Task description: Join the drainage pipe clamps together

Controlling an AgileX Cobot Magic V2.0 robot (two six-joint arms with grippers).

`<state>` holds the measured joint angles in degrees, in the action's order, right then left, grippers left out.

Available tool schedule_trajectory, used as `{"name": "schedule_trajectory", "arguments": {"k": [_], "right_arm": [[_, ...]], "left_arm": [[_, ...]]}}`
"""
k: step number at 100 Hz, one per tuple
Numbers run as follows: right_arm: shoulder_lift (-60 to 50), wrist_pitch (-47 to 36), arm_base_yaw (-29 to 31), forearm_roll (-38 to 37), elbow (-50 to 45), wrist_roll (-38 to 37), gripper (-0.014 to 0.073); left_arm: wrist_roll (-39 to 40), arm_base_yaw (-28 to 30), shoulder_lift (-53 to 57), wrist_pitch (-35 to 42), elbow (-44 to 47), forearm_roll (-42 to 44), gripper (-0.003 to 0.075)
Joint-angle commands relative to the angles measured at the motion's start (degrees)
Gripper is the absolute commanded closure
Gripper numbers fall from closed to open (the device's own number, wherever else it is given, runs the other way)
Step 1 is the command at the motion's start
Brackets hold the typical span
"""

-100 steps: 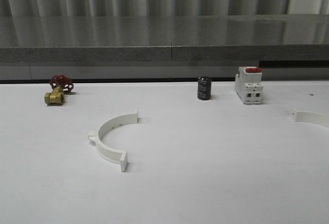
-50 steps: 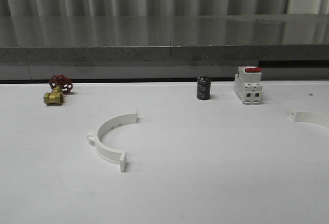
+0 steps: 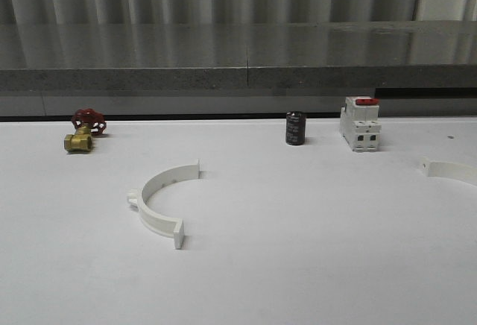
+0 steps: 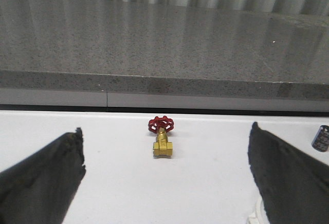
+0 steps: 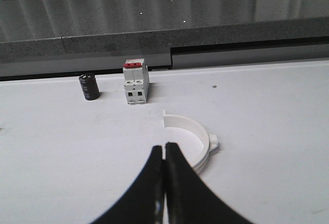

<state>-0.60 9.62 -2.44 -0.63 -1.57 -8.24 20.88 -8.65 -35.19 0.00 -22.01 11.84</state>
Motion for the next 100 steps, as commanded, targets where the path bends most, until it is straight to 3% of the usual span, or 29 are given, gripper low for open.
{"name": "schedule_trajectory", "arguments": {"k": [1, 20, 32, 69, 100], "right_arm": [[-1.18, -4.56, 0.1, -0.09, 0.86, 0.36, 0.0662], [-1.18, -4.56, 0.1, -0.09, 0.86, 0.36, 0.0662], [-1.18, -4.56, 0.1, -0.09, 0.86, 0.36, 0.0662], [-1.18, -4.56, 0.1, -0.09, 0.86, 0.36, 0.0662], [-1.18, -8.26, 0.1, -0.09, 1.11, 0.36, 0.0662]], "left_arm": [[0.59, 0.21, 0.41, 7.17, 0.69, -2.54, 0.0103], [0.69, 0.21, 0.41, 8.98, 4.04, -4.11, 0.0105], [0.69, 0.21, 0.41, 8.87, 4.14, -3.69, 0.0181], [0.69, 0.21, 0.41, 6.72, 4.14, -1.41, 0.0741], [0.69, 0.21, 0.41, 6.37, 4.14, -0.01, 0.074]]}}
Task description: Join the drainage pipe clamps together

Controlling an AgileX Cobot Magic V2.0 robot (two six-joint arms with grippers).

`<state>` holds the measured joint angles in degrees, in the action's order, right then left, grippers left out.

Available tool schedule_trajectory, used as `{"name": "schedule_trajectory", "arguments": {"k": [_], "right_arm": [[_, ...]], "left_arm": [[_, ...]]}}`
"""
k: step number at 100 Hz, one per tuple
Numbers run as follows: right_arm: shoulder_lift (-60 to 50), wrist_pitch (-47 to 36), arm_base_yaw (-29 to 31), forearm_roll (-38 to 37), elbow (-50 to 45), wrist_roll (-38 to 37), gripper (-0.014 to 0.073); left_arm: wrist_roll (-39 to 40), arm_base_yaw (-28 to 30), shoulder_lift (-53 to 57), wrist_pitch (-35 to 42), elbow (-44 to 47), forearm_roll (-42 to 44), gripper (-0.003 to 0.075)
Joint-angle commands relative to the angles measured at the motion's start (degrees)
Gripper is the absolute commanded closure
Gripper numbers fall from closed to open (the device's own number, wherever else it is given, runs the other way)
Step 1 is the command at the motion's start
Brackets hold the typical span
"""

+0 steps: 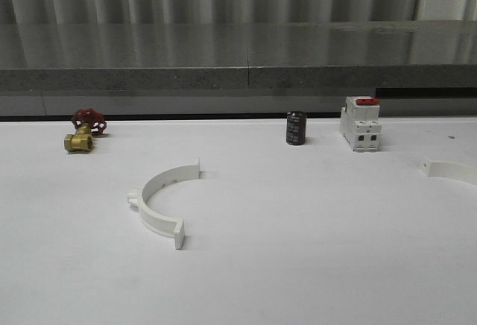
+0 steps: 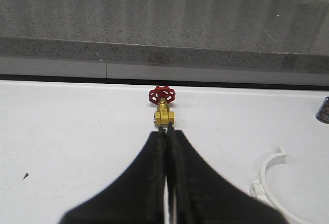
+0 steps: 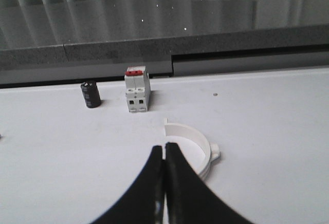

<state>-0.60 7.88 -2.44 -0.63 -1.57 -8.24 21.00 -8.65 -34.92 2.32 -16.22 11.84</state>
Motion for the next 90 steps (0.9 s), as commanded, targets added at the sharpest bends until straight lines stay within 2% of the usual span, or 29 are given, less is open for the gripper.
{"name": "schedule_trajectory", "arguments": {"k": [1, 33, 48, 72, 90], "right_arm": [[-1.18, -6.52, 0.1, -0.09, 1.23, 0.36, 0.0662], [2.37, 0.36, 0.1, -0.09, 11.62, 0.36, 0.0662], [12.24, 8.36, 0.1, -0.09, 21.06, 0.36, 0.0662], [31.51, 29.32, 0.1, -0.09, 37.34, 0.36, 0.0662], [41.75, 31.82, 0.1, -0.09, 42.3, 0.36, 0.0662]], "left_arm": [[0.56, 0.21, 0.14, 4.04, -1.65, -0.01, 0.074], [0.56, 0.21, 0.14, 4.04, -1.65, -0.01, 0.074], [0.56, 0.21, 0.14, 4.04, -1.65, -0.01, 0.074], [0.56, 0.21, 0.14, 4.04, -1.65, -0.01, 0.074], [0.56, 0.21, 0.14, 3.96, -1.65, -0.01, 0.074]]}}
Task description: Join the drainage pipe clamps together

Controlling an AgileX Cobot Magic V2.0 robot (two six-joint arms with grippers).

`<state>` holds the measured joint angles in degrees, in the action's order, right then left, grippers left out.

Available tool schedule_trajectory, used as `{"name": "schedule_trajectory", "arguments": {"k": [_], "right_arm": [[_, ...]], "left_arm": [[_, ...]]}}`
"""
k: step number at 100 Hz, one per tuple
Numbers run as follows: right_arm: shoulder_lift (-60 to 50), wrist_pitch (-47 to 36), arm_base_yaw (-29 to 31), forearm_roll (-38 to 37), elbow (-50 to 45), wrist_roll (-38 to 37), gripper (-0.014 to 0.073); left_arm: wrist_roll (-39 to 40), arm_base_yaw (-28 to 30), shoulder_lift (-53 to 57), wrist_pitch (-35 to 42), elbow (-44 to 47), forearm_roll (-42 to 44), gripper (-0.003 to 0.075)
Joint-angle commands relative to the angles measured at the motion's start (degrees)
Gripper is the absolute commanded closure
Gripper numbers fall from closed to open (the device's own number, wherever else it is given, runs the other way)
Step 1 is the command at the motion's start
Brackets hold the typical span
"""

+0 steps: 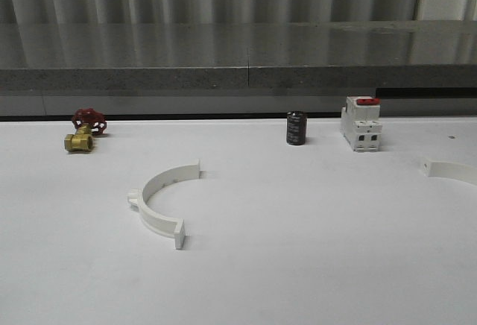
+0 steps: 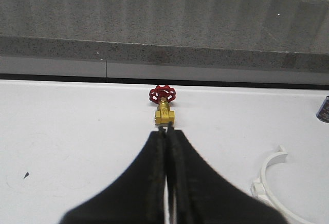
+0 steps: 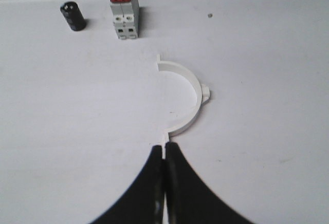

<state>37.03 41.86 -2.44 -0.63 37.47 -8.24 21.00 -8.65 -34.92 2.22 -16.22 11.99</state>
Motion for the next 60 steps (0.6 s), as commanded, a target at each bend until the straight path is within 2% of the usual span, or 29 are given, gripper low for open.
{"name": "schedule_trajectory", "arguments": {"k": [1, 12, 19, 26, 36, 46, 51, 60], "right_arm": [[4.4, -2.4, 0.1, -0.09, 3.26, 0.36, 0.0662], [7.85, -3.09, 0.1, -0.09, 3.45, 0.36, 0.065], [9.42, -3.09, 0.1, -0.09, 3.52, 0.36, 0.0593], [10.52, -2.81, 0.1, -0.09, 3.52, 0.36, 0.047], [10.9, -3.51, 0.1, -0.09, 3.52, 0.3, 0.0198], [10.9, -4.41, 0.1, 0.05, 3.52, -0.39, -0.0016], [11.01, -4.61, 0.1, 0.11, 3.64, -1.17, -0.0062], [12.73, -3.38, 0.1, 0.11, 4.84, -3.05, -0.0051]], "left_arm": [[0.56, 0.21, 0.14, 4.07, -1.65, -0.15, 0.074], [0.56, 0.21, 0.14, 4.07, -1.65, -0.15, 0.074], [0.56, 0.21, 0.14, 4.07, -1.65, -0.15, 0.074], [0.56, 0.21, 0.14, 4.07, -1.65, -0.15, 0.074], [0.56, 0.21, 0.14, 4.07, -1.65, -0.15, 0.074], [0.56, 0.21, 0.14, 4.07, -1.65, -0.15, 0.074], [0.56, 0.21, 0.14, 3.96, -1.65, -0.15, 0.074], [0.56, 0.21, 0.14, 4.03, -1.65, -0.15, 0.074]]}}
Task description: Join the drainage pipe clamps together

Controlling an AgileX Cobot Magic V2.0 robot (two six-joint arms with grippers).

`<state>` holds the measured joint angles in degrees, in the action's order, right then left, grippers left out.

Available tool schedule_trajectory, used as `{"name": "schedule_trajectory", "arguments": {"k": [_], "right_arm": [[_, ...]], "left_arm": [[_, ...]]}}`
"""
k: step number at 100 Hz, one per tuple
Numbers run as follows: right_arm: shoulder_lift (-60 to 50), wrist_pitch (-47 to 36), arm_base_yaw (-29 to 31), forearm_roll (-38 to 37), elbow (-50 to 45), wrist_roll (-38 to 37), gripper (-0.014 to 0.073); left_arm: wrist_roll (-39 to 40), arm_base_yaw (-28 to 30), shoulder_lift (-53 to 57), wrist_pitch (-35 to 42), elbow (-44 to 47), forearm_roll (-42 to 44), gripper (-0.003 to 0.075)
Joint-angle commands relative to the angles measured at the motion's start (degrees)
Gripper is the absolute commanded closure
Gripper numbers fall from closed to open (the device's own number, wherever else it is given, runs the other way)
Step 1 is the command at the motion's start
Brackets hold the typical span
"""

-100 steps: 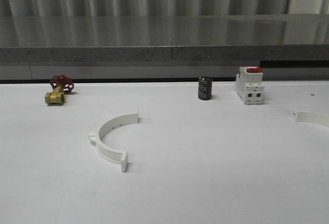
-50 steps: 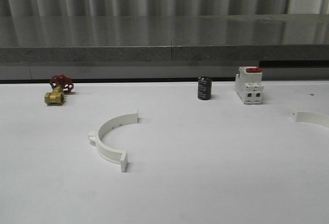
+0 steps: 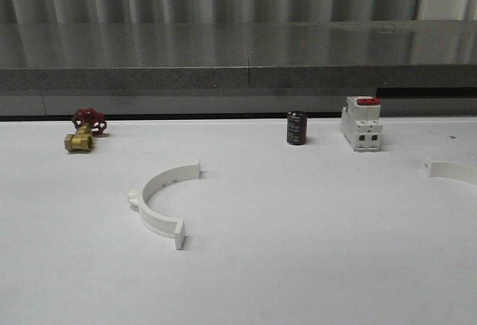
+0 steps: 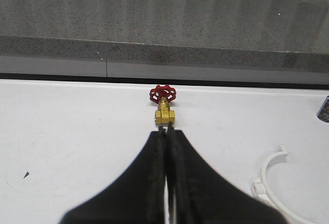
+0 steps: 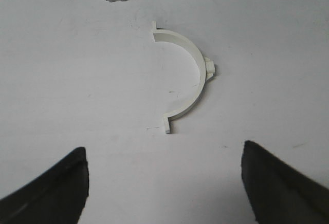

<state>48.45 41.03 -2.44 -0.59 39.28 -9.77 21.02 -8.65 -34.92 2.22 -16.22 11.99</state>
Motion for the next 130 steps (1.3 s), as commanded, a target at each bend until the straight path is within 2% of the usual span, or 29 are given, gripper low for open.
{"name": "schedule_trajectory", "arguments": {"k": [1, 27, 54, 80, 130], "right_arm": [[1.84, -2.4, 0.1, 0.08, 3.33, -1.68, -0.005], [18.01, -1.44, 1.03, 0.08, 11.89, -1.82, -0.0038], [33.45, -4.33, 5.72, 0.02, 19.32, -1.67, -0.0038], [41.25, -4.53, 6.76, 0.02, 21.81, 0.34, -0.0038], [51.0, -11.18, 6.76, 0.02, 21.88, 0.34, -0.0038]], "left_arm": [[0.54, 0.21, 0.14, 4.03, -1.65, -0.15, 0.074], [0.54, 0.21, 0.14, 3.94, -1.65, -0.15, 0.074], [0.54, 0.21, 0.14, 3.94, -1.65, -0.15, 0.074], [0.54, 0.21, 0.01, 3.94, -1.65, -0.15, 0.074], [0.54, 0.21, 0.01, 3.94, -1.65, -0.15, 0.074]]}}
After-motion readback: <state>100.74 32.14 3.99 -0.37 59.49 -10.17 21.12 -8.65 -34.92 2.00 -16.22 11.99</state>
